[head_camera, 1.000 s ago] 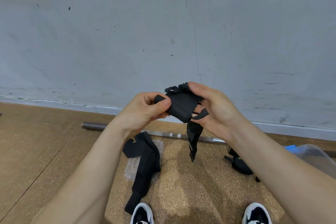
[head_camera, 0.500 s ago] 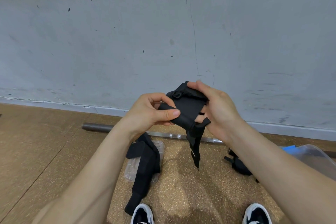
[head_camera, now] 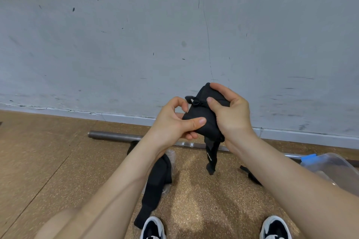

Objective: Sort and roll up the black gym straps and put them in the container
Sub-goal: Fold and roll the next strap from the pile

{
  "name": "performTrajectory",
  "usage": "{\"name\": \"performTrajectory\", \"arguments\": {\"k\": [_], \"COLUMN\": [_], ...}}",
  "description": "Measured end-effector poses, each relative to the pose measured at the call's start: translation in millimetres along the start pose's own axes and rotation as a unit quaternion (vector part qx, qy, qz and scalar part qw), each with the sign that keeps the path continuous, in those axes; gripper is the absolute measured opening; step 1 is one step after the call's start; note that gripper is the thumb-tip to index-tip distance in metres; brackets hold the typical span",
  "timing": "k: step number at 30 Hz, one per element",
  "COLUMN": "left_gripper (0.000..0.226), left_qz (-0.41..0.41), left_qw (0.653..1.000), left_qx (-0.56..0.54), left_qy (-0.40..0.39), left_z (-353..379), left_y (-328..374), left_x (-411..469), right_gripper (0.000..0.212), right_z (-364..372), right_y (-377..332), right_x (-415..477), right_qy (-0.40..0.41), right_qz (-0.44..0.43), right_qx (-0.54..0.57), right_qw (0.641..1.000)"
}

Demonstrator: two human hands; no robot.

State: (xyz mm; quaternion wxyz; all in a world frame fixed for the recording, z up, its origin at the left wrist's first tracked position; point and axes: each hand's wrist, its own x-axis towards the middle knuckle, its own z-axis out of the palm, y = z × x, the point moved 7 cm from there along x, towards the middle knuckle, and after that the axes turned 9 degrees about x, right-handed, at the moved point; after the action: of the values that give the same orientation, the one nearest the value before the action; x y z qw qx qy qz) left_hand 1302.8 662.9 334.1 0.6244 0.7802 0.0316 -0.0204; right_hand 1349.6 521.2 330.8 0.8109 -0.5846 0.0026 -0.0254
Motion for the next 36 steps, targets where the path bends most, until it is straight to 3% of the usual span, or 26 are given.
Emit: {"name": "performTrajectory", "arguments": {"k": [3,6,11,18,21,29,33,36], "left_gripper": [0.049,0.052,0.052,0.044,0.028,0.017,0.019,0.018], "left_qz": [-0.023,-0.038,-0.026,-0.074,-0.087,-0.04,-0.017,-0.014], "left_qw": [0.999,0.998,0.999,0.995,0.995,0.986,0.982,0.982], "left_qx": [-0.018,-0.032,-0.037,-0.07,-0.045,-0.08,-0.071,-0.054], "left_qy": [0.036,0.042,0.017,-0.002,-0.007,0.142,0.175,0.183], "left_z": [-1,1,6,17,7,-17,-22,-23], "left_y": [-6,-9,-6,-14,-11,-10,-2,0], "left_x": [2,1,-3,-4,-2,5,4,3], "right_gripper": [0.033,0.035,0.04,0.041,0.04,0.045,0.063,0.056], "right_z": [3,14,25,19,19,24,21,22], "right_y": [-5,-16,-7,-15,-15,-4,-8,-8], "right_x": [-1,-9,-16,-8,-7,-16,-14,-15], "right_qy": [-0.018,-0.079,-0.187,-0.161,-0.177,-0.22,-0.206,-0.216], "right_qz": [-0.051,-0.133,-0.114,-0.142,-0.131,-0.094,-0.109,-0.108], "right_qx": [-0.075,-0.222,-0.322,-0.337,-0.317,-0.27,-0.23,-0.192], "right_qw": [0.996,0.963,0.921,0.917,0.922,0.933,0.945,0.951]}}
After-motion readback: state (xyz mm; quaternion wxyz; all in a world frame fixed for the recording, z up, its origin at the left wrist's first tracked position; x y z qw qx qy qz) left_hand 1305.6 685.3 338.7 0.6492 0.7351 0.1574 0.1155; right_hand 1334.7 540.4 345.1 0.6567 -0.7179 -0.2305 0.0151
